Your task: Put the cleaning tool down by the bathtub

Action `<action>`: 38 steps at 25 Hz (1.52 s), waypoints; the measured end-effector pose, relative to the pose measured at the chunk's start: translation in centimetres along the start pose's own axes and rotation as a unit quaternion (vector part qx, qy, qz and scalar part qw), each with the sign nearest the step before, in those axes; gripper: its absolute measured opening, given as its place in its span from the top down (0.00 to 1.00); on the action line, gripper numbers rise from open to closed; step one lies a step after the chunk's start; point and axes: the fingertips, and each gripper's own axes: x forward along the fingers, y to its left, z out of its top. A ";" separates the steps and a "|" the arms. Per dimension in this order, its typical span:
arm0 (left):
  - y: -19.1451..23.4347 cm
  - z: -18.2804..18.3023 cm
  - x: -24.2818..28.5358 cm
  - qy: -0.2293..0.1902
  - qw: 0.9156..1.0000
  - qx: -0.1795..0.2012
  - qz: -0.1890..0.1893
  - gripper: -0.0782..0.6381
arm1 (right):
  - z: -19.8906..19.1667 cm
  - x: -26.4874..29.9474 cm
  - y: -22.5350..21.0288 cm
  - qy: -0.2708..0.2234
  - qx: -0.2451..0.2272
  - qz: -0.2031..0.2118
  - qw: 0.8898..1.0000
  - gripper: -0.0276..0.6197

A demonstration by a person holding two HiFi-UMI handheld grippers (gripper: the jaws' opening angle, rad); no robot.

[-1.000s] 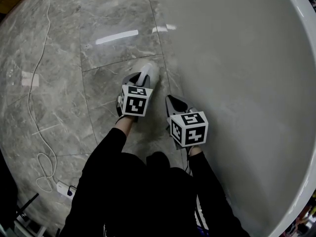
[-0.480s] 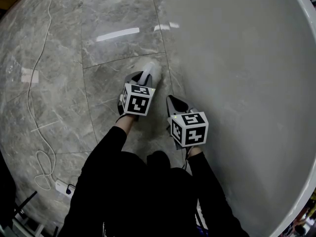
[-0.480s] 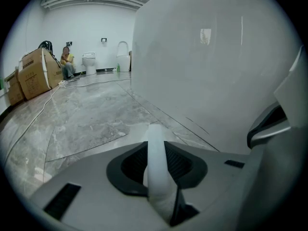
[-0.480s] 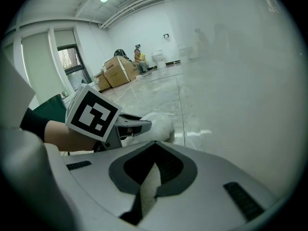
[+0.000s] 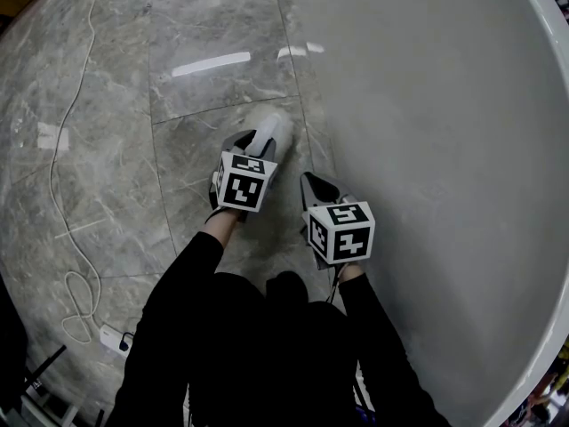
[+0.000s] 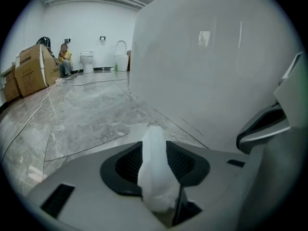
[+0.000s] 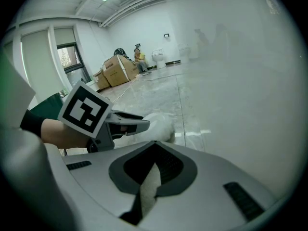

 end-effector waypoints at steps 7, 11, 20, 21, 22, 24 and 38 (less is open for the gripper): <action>-0.2 1.4 -3.8 -0.030 0.999 -0.001 -0.016 0.68 | 0.5 -0.4 0.4 -0.009 -0.007 0.000 1.000 0.96; 0.2 1.3 -5.2 -0.037 0.999 -0.003 -0.017 0.70 | 1.1 -0.6 0.7 -0.017 -0.011 -0.001 1.000 0.96; 1.2 2.6 -8.4 -0.064 0.998 -0.026 -0.012 0.87 | 2.1 -1.5 1.7 -0.030 -0.027 0.001 0.999 0.96; 1.3 2.8 -8.7 -0.067 0.997 -0.027 -0.013 0.88 | 2.2 -1.6 1.8 -0.032 -0.028 0.001 0.999 0.96; 1.4 3.0 -9.0 -0.069 0.997 -0.028 -0.013 0.88 | 2.4 -1.7 1.9 -0.033 -0.029 0.002 0.999 0.96; 1.6 3.1 -9.5 -0.071 0.997 -0.032 -0.011 0.88 | 2.5 -1.7 2.0 -0.035 -0.030 0.005 0.999 0.96; 2.3 2.1 -11.0 -0.075 0.994 -0.078 0.007 0.88 | 3.2 -1.8 3.2 -0.039 -0.060 0.004 0.997 0.96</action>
